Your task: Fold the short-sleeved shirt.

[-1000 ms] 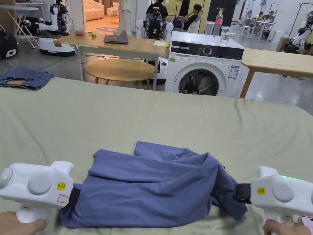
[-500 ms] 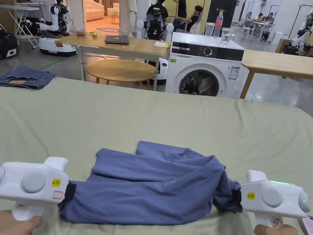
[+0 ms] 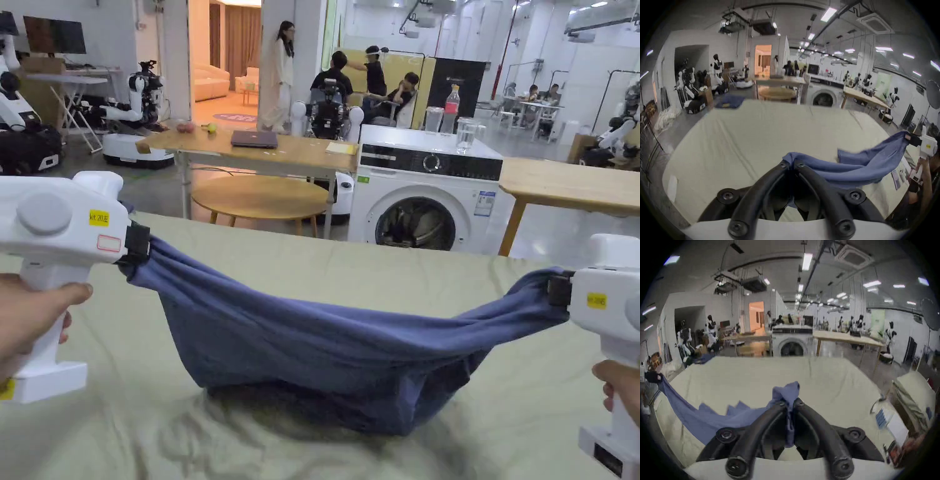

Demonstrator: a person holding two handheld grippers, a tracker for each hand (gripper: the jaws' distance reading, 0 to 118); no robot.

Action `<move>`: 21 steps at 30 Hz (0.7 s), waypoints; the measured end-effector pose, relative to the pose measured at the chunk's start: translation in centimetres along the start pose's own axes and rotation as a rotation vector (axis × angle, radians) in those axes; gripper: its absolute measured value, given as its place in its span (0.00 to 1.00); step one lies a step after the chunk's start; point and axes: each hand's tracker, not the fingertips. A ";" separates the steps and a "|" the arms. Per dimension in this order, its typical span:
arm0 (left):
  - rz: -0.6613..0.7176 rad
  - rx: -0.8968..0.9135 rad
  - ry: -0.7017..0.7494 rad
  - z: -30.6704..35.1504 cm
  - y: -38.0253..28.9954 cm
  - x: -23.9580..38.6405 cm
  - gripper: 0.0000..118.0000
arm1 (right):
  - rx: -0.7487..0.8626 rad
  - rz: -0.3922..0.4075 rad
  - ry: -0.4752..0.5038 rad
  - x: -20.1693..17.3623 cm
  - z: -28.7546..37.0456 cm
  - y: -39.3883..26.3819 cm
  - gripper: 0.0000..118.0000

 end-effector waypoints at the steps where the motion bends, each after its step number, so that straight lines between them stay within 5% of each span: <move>1: -0.005 0.018 0.019 0.3 1.9 0.1 0.00 | 0.042 -0.007 0.010 -0.1 0.1 1.6 0.01; 13: -0.020 0.159 0.084 1.0 17.4 -0.8 0.00 | 0.193 -0.016 -0.024 -2.8 -1.4 16.8 0.01; 21: -0.015 0.199 0.117 0.0 21.0 -1.5 0.00 | 0.226 0.016 -0.035 -4.4 -3.9 20.7 0.01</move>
